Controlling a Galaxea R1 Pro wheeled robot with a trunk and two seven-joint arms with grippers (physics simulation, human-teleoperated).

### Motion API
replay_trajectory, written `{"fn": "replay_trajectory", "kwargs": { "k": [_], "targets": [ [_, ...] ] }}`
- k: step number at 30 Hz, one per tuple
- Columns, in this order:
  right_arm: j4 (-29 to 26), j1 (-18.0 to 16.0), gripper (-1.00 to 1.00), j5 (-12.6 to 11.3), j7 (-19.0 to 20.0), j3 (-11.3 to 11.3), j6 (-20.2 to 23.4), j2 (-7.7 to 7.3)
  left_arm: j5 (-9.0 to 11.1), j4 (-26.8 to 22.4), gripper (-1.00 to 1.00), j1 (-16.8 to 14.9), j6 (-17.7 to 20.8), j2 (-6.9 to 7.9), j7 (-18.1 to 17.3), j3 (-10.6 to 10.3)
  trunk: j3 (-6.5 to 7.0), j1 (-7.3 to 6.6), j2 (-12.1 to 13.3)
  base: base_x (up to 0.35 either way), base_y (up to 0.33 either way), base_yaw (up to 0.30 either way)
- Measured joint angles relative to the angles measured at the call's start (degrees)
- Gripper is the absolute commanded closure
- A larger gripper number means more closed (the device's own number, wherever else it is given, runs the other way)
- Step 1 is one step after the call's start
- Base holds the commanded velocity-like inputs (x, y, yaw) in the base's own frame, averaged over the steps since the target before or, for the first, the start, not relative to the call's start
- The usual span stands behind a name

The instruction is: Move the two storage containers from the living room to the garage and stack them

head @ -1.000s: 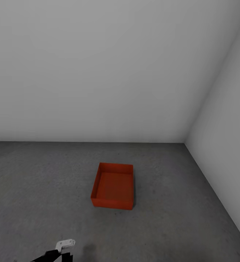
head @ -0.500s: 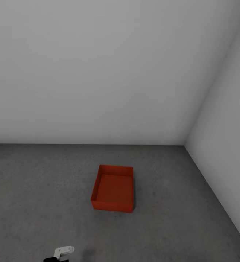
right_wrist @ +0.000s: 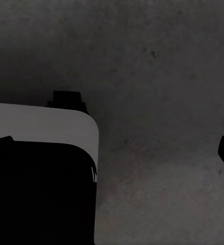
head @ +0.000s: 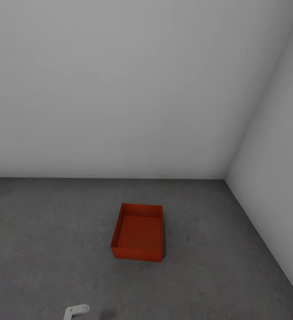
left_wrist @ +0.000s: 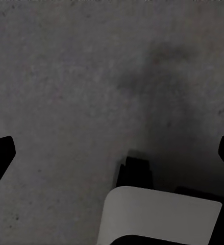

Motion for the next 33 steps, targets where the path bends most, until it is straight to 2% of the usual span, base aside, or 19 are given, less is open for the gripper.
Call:
{"fn": "replay_trajectory", "kwargs": {
  "k": [17,33],
  "targets": [
    [0.0,0.0,-1.00,0.0,0.9,0.0,0.0,-0.25,-0.1,0.0,-1.00,0.1,0.6,-0.55,0.0,0.0,0.02,0.00,0.0,0.000,0.000,0.000],
    [0.0,0.0,-1.00,0.0,0.9,0.0,0.0,-0.38,0.0,0.0,-1.00,0.1,0.7,-0.80,-0.1,0.0,2.89,-3.51,6.4,0.000,0.000,0.000]
  ]
}}
